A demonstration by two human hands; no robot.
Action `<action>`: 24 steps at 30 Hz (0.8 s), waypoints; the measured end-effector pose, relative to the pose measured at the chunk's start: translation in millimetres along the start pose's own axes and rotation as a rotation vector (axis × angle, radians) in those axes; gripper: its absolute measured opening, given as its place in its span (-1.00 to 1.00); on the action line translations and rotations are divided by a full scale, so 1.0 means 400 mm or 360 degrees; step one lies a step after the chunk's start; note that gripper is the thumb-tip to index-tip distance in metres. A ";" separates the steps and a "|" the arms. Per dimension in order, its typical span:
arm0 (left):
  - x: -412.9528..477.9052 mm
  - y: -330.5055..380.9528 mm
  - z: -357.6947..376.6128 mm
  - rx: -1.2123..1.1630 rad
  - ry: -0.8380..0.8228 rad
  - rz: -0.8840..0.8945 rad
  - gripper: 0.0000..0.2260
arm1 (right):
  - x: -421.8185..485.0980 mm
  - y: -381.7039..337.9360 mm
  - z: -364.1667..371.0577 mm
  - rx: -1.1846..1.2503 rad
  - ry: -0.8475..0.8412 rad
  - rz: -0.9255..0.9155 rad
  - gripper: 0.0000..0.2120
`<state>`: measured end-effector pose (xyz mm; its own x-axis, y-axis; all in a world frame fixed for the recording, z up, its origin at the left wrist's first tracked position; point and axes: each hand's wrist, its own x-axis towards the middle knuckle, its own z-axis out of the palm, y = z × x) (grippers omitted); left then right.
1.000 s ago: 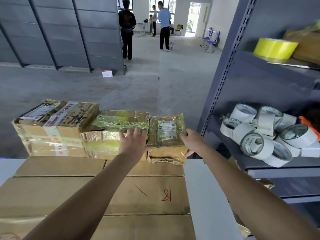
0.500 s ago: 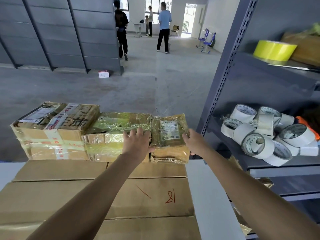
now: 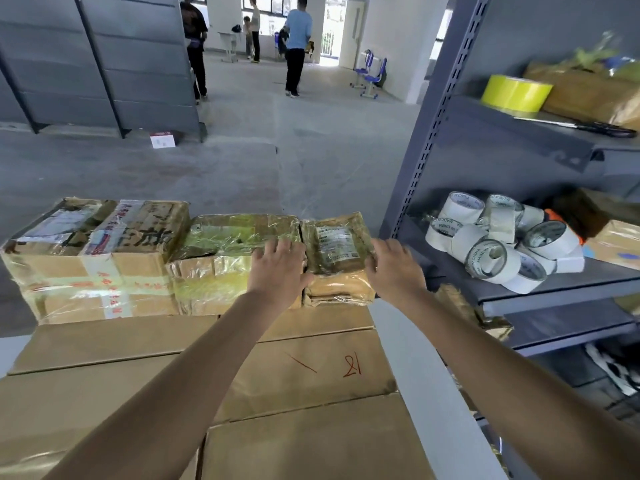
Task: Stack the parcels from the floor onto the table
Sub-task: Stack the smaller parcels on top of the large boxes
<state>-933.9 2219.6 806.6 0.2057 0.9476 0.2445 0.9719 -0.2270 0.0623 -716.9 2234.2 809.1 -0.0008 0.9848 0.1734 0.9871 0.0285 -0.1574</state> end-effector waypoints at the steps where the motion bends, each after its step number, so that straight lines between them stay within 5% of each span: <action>1: -0.007 -0.001 -0.002 -0.0016 0.0012 0.0011 -0.55 | -0.018 -0.009 -0.003 -0.0039 0.0009 -0.0023 -0.58; 10: -0.137 0.002 -0.045 -0.0105 -0.0003 -0.0093 -0.57 | -0.155 -0.091 -0.007 -0.0051 -0.0063 -0.0309 -0.53; 24: -0.694 0.065 -0.124 -0.0158 -0.0114 -0.0974 -0.60 | -0.486 -0.224 0.037 0.0309 -0.0312 -0.1141 -0.51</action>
<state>-971.3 1939.4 788.3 -0.3743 0.9246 0.0706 0.9016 0.3451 0.2610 -807.4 2042.8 774.9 -0.6762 0.7261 0.1247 0.6888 0.6831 -0.2426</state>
